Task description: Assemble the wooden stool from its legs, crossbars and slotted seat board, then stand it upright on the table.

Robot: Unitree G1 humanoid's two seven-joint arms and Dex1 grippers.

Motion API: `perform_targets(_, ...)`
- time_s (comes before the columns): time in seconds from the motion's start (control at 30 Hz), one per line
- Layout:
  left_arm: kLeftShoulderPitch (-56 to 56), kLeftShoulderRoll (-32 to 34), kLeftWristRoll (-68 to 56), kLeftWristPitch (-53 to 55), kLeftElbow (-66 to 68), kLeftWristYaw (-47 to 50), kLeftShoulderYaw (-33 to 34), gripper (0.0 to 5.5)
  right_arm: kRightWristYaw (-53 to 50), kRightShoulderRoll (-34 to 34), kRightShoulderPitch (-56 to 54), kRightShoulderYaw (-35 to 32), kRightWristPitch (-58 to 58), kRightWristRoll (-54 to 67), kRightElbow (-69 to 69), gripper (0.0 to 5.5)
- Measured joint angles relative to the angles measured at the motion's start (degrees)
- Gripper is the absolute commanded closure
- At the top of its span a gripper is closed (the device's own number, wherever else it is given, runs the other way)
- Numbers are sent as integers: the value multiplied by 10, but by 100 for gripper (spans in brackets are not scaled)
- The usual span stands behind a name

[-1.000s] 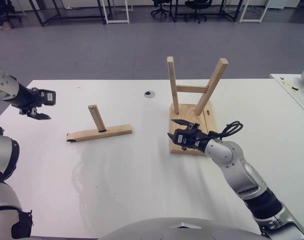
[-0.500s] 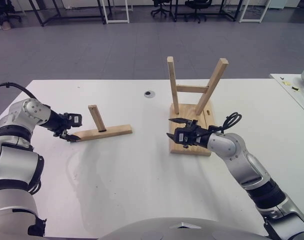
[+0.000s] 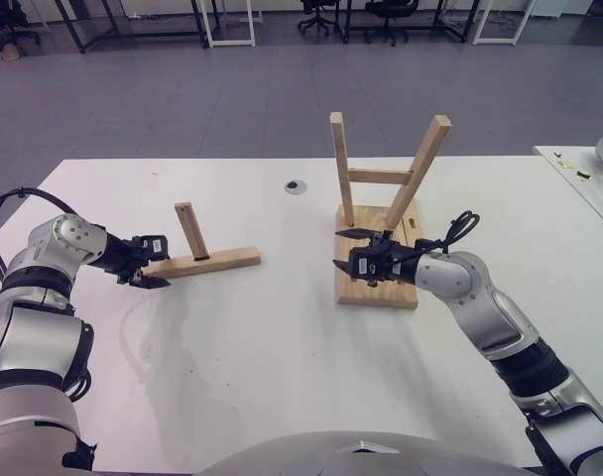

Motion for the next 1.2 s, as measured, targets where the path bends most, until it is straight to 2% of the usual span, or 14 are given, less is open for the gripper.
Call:
perform_targets(0.4,4,-6,17,14,-3,14,-1,228,-1,3,-5,1,-9,0,8,277)
perform_targets(0.6,36,-1,-4,65,2,6,6,325,-2,13,-19,4,-18,0,17,277)
perform_targets(0.77,68,-12,-62,97,-35,-101,29,344,-5,18,-18,2,-13,4,18,277)
perform_targets(0.9,116,-40,-133,179,-152,-176,49,344,-16,100,8,-52,110,131,-3,277)
perform_targets(0.97,137,-55,-167,238,-205,-170,73,345,-73,174,6,-141,225,222,-7,277)
perform_targets(1.03,154,-68,-204,327,-268,-132,107,345,-152,235,-25,-269,333,322,7,257)
perform_targets(1.1,149,-62,-230,382,-331,-116,137,345,-169,243,-47,-340,405,405,-1,222)
perform_targets(1.2,151,-49,-253,439,-426,-111,152,345,-163,247,-57,-373,484,505,-25,164)
